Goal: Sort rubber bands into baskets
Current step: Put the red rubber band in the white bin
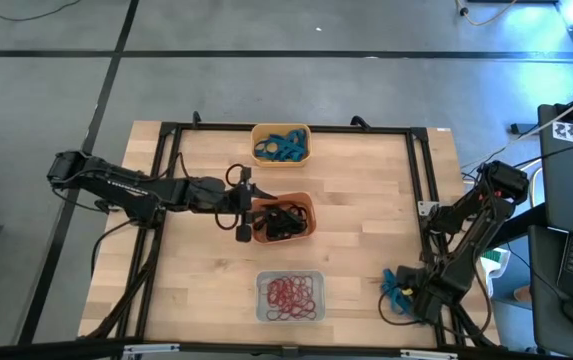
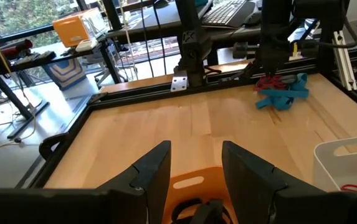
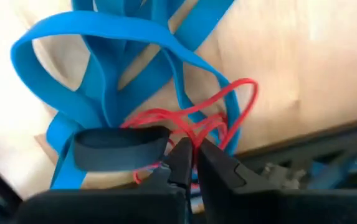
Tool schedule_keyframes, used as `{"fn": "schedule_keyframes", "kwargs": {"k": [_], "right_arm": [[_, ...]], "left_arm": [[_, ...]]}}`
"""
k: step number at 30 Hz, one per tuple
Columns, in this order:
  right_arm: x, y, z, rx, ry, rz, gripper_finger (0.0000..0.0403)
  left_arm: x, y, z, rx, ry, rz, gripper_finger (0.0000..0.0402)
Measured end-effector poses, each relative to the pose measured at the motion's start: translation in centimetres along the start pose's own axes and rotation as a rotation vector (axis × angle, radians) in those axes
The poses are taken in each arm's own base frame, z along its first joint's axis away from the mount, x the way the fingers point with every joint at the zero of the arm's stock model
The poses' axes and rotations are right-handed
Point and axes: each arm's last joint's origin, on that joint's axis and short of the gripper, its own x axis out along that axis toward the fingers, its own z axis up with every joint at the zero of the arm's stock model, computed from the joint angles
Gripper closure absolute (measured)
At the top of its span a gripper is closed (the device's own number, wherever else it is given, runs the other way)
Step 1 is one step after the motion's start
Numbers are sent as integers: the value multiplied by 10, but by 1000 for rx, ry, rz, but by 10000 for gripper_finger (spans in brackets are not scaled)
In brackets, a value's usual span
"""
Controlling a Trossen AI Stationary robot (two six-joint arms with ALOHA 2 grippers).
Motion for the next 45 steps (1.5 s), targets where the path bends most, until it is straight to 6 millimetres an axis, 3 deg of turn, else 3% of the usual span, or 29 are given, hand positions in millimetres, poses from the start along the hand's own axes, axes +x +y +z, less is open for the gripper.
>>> {"fn": "schedule_keyframes", "kwargs": {"k": [8, 18, 24, 30, 45], "right_arm": [[-35, 0, 1, 9, -79, -8, 398], [-79, -25, 29, 126, -253, 94, 400], [-88, -38, 44, 182, -411, 69, 396], [-75, -50, 64, 189, -543, -27, 397], [-4, -94, 103, 285, -724, -150, 384]], "left_arm": [[0, 0, 0, 0, 0, 0, 260], [0, 1, 0, 6, 1, 2, 260], [0, 1, 0, 7, 1, 3, 260], [0, 1, 0, 6, -1, 3, 260], [0, 1, 3, 0, -28, 7, 260]]}}
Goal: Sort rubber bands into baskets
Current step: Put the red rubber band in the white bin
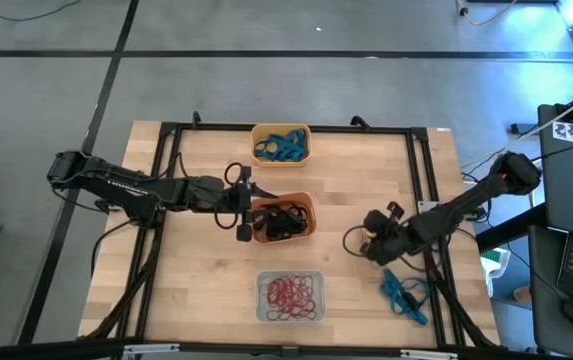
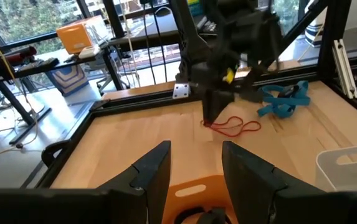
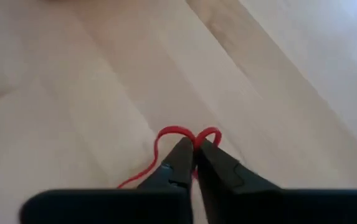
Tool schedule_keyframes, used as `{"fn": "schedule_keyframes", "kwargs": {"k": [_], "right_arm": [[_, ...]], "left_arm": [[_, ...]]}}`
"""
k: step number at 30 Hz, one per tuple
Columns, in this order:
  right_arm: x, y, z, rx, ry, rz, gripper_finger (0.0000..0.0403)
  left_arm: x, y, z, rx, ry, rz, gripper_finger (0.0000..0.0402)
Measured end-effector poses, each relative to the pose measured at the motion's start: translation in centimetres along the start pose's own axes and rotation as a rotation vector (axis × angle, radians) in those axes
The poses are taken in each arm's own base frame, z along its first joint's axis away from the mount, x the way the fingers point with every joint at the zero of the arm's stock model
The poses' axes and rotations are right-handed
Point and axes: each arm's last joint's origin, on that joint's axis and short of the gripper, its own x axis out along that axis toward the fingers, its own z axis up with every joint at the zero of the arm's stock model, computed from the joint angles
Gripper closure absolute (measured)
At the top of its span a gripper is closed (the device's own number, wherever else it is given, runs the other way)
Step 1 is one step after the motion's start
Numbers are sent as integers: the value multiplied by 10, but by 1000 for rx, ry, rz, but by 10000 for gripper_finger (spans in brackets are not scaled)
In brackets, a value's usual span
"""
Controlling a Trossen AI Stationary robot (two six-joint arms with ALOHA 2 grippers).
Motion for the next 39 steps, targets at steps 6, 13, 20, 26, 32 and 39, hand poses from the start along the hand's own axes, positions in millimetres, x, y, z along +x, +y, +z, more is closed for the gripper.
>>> {"fn": "schedule_keyframes", "kwargs": {"k": [6, 13, 20, 26, 32, 39], "right_arm": [[22, -11, 8, 43, -27, -6, 285], [26, -21, 18, 73, 122, 8, 199], [25, -13, 21, 117, 128, 116, 194], [34, -8, 22, 188, 97, 88, 209], [46, -3, 17, 185, 127, 47, 232], [50, 0, 16, 172, 165, 85, 261]], "left_arm": [[0, 1, 6, -28, -58, 10, 260], [-2, -5, 9, -54, -99, -9, 260], [-7, -22, 13, -61, -118, -71, 260], [-7, -23, 13, -60, -116, -78, 260], [-7, -23, 12, -61, -115, -76, 260], [-7, -23, 14, -54, -130, -73, 260]]}}
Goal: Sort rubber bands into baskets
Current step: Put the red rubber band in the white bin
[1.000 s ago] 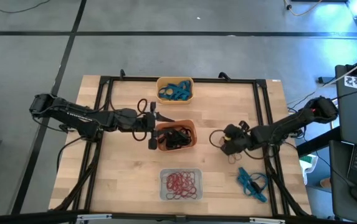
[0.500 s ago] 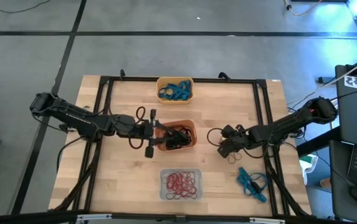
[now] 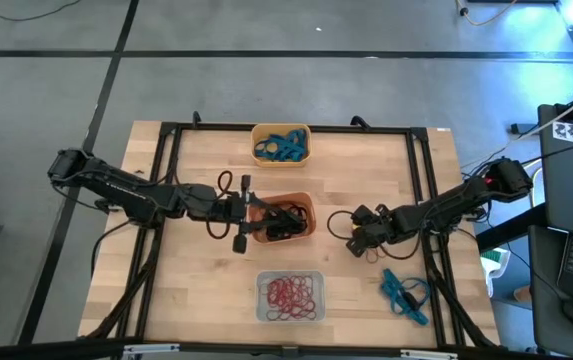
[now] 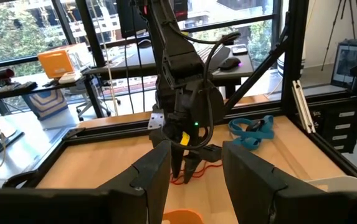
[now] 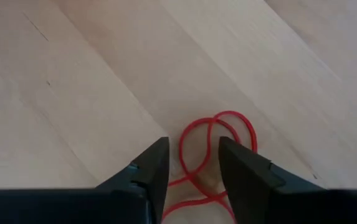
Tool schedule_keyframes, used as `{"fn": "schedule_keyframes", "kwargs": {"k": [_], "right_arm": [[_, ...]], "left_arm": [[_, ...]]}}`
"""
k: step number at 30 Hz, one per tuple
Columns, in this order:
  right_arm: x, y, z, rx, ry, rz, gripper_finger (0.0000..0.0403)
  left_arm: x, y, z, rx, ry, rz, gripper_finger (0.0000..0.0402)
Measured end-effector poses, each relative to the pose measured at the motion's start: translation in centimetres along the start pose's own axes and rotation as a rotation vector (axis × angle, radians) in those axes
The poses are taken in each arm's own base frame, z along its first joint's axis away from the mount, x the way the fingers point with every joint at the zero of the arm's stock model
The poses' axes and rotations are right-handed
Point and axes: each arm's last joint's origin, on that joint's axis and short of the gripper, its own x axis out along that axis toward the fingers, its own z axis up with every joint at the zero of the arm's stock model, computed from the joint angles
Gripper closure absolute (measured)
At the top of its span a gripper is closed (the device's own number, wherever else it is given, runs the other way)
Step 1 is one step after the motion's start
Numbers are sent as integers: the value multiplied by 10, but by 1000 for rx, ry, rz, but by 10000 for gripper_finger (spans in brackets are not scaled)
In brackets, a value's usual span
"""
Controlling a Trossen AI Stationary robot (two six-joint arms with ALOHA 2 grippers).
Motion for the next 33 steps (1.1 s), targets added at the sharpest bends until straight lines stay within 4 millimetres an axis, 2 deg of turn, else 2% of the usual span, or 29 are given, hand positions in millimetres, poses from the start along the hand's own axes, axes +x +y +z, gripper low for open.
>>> {"fn": "schedule_keyframes", "kwargs": {"k": [6, 16, 24, 33], "right_arm": [[0, 0, 0, -11, 0, 0, 302], [-4, 2, 3, -78, -5, 8, 397], [-24, 20, 23, -151, -37, 18, 388], [-44, 48, 47, -220, -159, 199, 387]], "left_arm": [[0, 0, 0, 0, 1, 0, 260], [0, 0, 0, 3, 2, 0, 260], [0, 0, 0, 2, 1, 0, 260], [0, 0, 0, 0, 2, 0, 260]]}}
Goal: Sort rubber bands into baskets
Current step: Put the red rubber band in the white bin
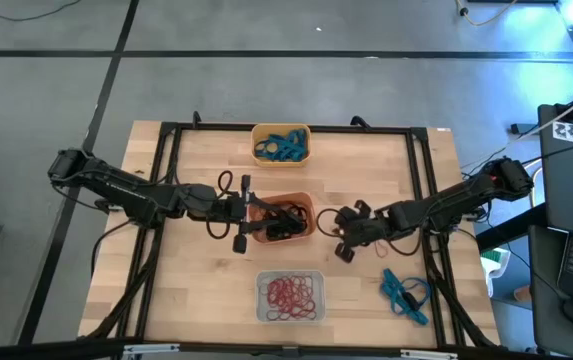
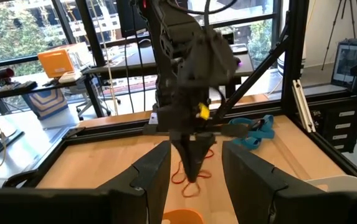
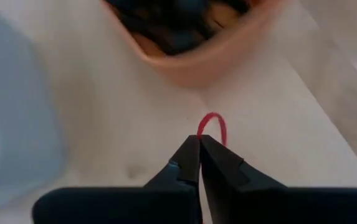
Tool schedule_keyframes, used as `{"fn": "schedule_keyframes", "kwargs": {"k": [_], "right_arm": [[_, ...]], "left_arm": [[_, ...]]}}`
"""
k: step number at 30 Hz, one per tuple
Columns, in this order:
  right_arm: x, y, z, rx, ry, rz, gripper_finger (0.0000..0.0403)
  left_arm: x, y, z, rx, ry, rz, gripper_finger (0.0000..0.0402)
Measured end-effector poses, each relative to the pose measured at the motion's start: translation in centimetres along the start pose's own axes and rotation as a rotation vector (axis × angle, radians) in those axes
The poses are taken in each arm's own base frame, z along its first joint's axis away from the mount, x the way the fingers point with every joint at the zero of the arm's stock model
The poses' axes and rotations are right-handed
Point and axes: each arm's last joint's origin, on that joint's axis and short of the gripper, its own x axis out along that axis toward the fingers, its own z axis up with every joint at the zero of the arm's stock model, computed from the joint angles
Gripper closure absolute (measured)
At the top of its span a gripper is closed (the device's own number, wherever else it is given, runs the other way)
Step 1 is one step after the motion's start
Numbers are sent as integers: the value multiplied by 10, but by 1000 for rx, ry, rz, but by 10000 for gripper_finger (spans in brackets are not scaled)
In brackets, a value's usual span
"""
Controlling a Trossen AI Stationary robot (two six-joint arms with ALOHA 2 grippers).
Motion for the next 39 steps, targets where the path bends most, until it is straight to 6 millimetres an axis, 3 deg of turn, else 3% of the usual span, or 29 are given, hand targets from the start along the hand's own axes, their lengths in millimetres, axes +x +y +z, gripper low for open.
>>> {"fn": "schedule_keyframes", "kwargs": {"k": [6, 21, 33, 39], "right_arm": [[-8, 18, 14, -75, -102, 141, 387], [-39, 70, 26, -311, -481, 527, 387], [-44, 84, 25, -358, -559, 663, 387], [-35, 96, 16, -450, -534, 760, 387]], "left_arm": [[0, 0, 0, -2, 2, 0, 260], [-2, -7, 0, -2, 1, -26, 260], [-2, -7, 0, 6, 1, -27, 260], [-2, -7, 0, 7, 1, -27, 260]]}}
